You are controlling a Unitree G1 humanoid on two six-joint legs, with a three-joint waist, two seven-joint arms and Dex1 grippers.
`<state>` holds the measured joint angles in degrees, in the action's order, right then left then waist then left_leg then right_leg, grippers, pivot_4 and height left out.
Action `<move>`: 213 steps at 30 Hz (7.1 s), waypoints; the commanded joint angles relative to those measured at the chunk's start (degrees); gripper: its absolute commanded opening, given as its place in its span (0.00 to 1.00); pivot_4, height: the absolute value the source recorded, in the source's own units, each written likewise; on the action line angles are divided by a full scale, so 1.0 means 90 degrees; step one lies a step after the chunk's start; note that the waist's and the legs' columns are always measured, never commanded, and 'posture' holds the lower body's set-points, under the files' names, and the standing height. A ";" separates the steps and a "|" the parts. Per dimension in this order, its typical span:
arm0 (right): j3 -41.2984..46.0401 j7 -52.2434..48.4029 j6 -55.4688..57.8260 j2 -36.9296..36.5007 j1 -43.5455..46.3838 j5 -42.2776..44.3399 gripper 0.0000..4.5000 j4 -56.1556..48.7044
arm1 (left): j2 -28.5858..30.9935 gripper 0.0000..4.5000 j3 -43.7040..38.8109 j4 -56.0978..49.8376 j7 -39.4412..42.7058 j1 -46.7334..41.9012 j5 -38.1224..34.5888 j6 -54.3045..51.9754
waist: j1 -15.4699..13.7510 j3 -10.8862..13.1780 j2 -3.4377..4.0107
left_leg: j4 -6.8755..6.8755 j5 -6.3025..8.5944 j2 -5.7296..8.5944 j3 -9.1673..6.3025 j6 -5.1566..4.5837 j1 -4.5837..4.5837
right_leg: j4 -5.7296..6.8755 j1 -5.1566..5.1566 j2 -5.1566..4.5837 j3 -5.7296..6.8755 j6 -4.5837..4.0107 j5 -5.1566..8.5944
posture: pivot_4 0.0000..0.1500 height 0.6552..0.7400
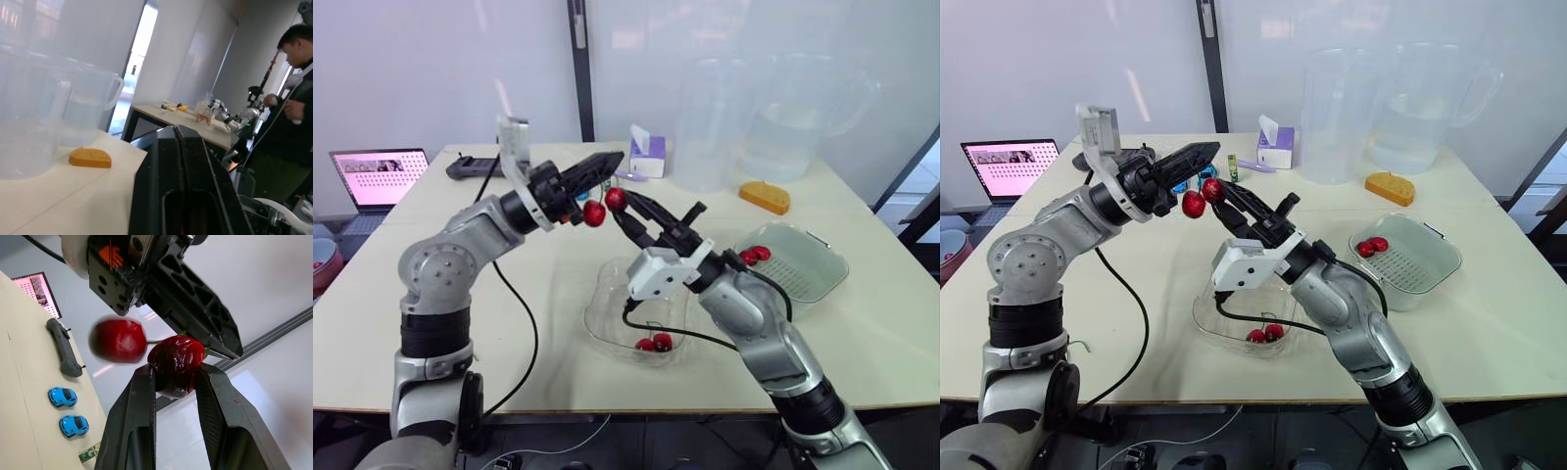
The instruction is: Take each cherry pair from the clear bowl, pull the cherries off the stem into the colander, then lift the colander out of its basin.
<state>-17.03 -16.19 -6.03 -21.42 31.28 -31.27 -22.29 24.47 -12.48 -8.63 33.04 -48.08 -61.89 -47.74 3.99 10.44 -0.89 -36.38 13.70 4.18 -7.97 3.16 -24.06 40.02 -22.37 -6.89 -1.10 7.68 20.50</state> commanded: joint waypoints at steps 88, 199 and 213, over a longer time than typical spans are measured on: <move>0.2501 -0.0361 0.9325 -0.1756 0.1758 1.2381 0.30 0.0469 | 0.0552 0.00 0.0042 -0.1117 0.0211 0.0538 -0.0399 -0.0343 | 0.0002 0.0002 0.0001 | 0.0001 0.0003 -0.0008 0.0006 -0.0007 0.0008 | -0.0007 0.0012 -0.0002 -0.0004 0.0000 0.0000 | 1.00 1.00; 0.1435 -0.3054 0.8039 -0.0892 0.2152 0.8944 0.20 0.0757 | 0.0076 0.00 0.0227 -0.1044 -0.0046 0.0488 -0.0525 0.0064 | -0.0016 0.0004 -0.0004 | -0.0061 0.0007 -0.0003 -0.0017 -0.0013 -0.0034 | 0.0000 0.0004 -0.0004 0.0010 0.0002 -0.0001 | 1.00 1.00; 0.1798 -0.3897 0.7567 -0.2653 0.1921 0.8418 0.20 0.0969 | 0.0209 0.00 0.0135 -0.1016 -0.0001 0.0580 -0.0485 0.0073 | -0.0132 0.0005 -0.0005 | -0.0064 0.0009 -0.0002 -0.0013 -0.0017 -0.0038 | -0.0006 0.0005 -0.0005 0.0010 0.0003 -0.0001 | 1.00 1.00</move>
<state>-3.16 -49.19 64.55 -42.88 47.41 46.31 -14.26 25.48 -9.88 -16.13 32.48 -42.70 -66.19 -48.05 2.80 10.48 -0.94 -36.96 13.79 4.17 -8.06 2.99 -24.40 39.95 -22.32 -6.94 -1.00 7.70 20.48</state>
